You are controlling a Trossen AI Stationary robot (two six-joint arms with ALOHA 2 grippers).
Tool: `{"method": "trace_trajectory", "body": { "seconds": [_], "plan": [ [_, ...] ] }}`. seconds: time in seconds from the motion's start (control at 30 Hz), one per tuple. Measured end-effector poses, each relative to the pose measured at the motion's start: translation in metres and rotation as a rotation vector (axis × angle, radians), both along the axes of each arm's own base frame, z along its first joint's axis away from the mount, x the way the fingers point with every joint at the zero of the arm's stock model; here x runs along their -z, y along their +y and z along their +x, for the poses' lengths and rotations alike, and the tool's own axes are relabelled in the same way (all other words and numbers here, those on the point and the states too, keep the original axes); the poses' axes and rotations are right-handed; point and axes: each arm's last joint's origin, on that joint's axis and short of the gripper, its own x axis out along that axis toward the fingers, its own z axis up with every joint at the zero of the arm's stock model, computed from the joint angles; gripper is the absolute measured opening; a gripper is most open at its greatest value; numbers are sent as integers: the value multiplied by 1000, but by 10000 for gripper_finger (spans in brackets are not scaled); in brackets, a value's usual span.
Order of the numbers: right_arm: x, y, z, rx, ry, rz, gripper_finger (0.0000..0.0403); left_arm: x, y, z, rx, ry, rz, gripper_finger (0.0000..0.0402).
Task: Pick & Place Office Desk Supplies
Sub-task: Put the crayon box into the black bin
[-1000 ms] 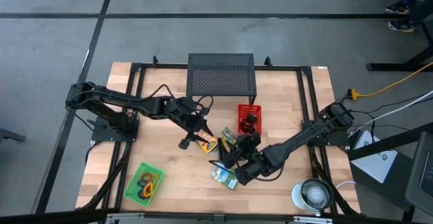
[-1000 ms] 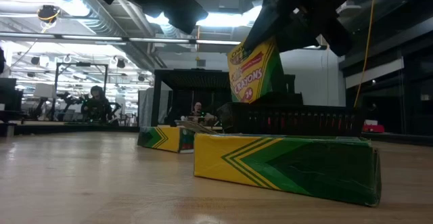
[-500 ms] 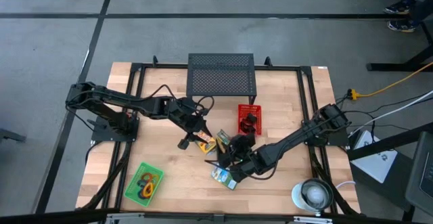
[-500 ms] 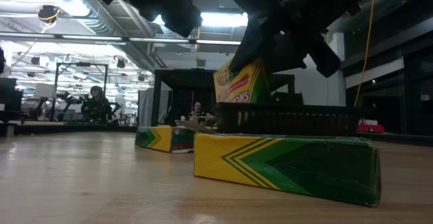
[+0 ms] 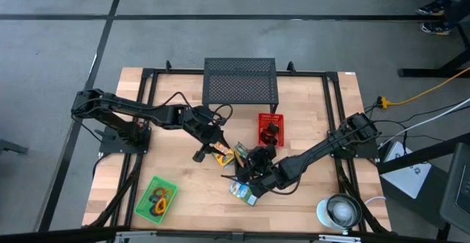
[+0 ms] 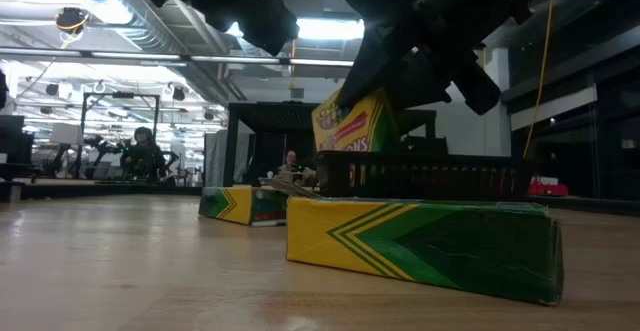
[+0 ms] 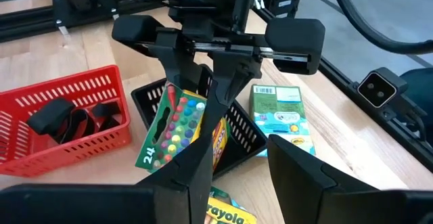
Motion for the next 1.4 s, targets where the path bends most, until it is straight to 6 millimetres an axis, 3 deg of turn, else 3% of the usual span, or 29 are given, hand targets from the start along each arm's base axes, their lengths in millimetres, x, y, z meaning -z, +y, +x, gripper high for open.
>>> {"method": "trace_trajectory", "body": {
  "seconds": [0.47,0.7,1.2,1.4],
  "plan": [
    [-1,2,1,-15,-7,22,194,0,0,0,0,3,0,139],
    [-5,4,4,-29,-43,-5,210,0,0,0,1,1,2,140],
    [-50,1,-7,-129,-49,-174,210,-3,0,2,6,-50,16,141],
    [-78,6,-25,-177,-67,-219,210,-12,-1,10,-133,-157,20,141]
  ]
}}
